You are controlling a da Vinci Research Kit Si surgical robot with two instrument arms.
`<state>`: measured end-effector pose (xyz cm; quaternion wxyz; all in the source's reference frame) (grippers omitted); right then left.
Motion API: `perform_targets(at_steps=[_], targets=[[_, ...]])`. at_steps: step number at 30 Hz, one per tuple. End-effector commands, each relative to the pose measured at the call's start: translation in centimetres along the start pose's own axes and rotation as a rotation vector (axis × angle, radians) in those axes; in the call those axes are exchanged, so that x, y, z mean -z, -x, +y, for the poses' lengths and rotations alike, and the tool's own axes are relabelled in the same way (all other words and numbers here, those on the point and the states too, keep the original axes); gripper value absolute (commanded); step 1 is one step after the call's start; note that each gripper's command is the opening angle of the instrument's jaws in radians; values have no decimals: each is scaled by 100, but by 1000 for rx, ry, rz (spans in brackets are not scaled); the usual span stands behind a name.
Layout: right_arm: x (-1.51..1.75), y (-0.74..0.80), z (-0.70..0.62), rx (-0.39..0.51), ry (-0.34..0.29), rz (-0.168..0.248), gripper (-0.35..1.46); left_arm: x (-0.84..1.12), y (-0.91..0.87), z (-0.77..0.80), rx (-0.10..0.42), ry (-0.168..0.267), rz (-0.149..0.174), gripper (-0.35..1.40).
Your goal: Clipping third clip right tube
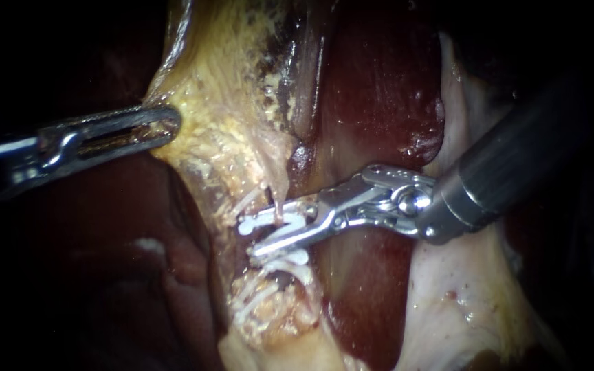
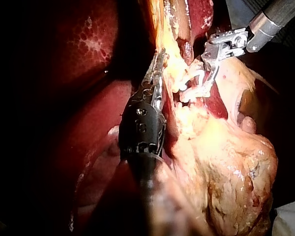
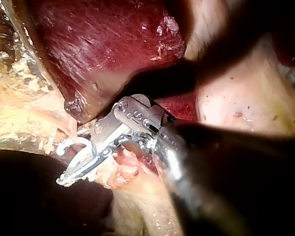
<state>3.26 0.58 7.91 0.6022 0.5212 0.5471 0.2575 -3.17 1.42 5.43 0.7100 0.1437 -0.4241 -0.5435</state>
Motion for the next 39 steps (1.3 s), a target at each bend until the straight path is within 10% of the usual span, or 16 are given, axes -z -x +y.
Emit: perform_targets(at_steps=[1, 39], targets=[[1, 0, 0, -6, 0, 0, 48, 0, 0, 0, 0, 0, 0, -35], [11, -11, 0, -30, 10, 15, 35, 0, 0, 1, -1, 2, -1, -35]])
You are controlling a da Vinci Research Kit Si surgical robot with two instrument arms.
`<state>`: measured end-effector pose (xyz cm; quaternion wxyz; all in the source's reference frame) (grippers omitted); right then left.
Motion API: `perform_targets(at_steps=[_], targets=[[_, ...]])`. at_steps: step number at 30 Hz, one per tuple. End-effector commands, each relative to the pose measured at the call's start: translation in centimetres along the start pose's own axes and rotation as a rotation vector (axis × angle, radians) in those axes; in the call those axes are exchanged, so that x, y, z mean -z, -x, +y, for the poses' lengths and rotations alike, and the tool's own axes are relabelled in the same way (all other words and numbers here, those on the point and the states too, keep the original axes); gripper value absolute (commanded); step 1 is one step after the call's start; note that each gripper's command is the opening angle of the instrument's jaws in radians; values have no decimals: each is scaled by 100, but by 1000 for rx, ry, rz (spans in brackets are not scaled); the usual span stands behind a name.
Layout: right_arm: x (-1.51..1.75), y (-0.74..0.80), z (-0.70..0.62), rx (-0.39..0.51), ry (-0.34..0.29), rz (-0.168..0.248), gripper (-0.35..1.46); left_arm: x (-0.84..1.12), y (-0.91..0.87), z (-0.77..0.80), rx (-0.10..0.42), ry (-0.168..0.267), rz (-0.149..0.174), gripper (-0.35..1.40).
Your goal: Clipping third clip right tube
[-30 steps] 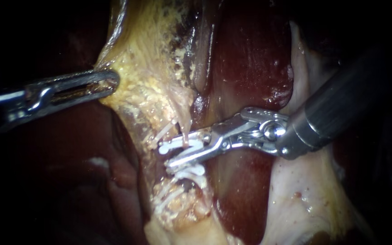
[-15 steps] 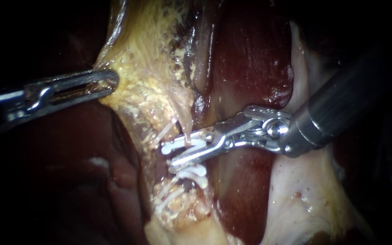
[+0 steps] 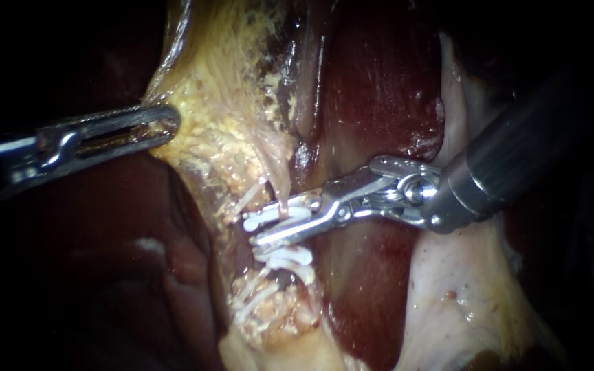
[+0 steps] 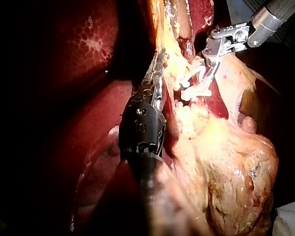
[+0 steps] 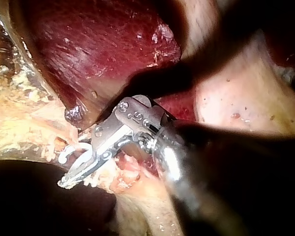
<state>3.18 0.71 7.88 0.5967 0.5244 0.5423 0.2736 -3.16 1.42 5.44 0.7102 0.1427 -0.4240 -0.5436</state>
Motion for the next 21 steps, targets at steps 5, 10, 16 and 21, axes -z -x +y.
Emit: perform_targets(at_steps=[5, 10, 16, 21], targets=[[0, 0, 1, 0, -1, 3, 35, 0, 0, 0, 0, 0, 0, -35], [1, 0, 1, 0, -1, 3, 34, 0, 0, 0, 0, 0, 0, -35], [7, 1, 0, -23, 18, 18, -35, 0, 0, 0, 0, 0, 0, -35], [12, 2, 4, -58, 22, 25, -35, 0, -1, 0, 0, 0, 0, -35]])
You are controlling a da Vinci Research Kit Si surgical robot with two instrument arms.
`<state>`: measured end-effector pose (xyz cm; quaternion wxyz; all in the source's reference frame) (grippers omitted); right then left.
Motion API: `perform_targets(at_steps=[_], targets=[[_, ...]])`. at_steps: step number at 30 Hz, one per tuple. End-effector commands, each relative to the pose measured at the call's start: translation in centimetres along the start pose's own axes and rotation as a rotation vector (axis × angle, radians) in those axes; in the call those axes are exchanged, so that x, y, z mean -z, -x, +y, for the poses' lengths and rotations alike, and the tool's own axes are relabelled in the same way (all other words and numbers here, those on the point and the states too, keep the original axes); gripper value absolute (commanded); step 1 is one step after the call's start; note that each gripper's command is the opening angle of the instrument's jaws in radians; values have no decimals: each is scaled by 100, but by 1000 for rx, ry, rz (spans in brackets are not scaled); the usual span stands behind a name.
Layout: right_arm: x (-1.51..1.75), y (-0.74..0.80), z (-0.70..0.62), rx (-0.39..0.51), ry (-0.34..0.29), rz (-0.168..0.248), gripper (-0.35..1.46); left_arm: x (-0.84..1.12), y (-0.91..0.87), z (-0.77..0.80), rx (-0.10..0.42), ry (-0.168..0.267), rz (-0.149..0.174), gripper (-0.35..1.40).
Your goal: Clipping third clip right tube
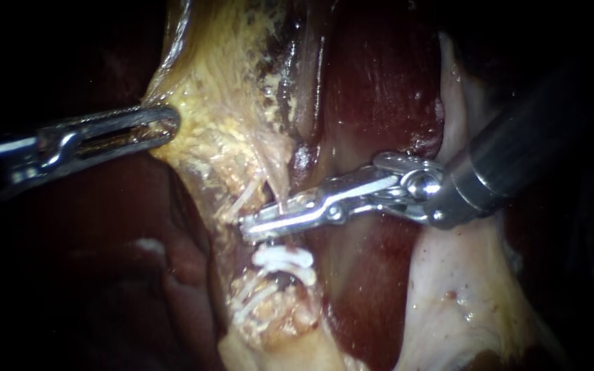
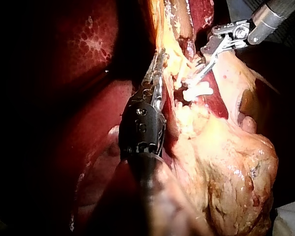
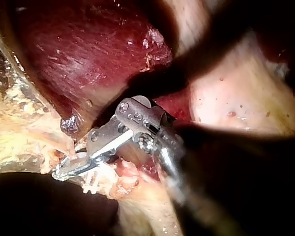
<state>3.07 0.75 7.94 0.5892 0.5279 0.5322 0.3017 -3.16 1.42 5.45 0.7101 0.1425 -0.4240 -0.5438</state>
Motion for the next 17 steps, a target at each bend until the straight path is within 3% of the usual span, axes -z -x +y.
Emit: perform_targets(at_steps=[1, 17], targets=[[0, 1, 0, -6, -2, 2, -35, 0, 0, 0, 0, 0, 0, -35], [-1, 3, 0, -11, -1, 3, -35, 0, 0, -1, 0, 1, 0, -35]])
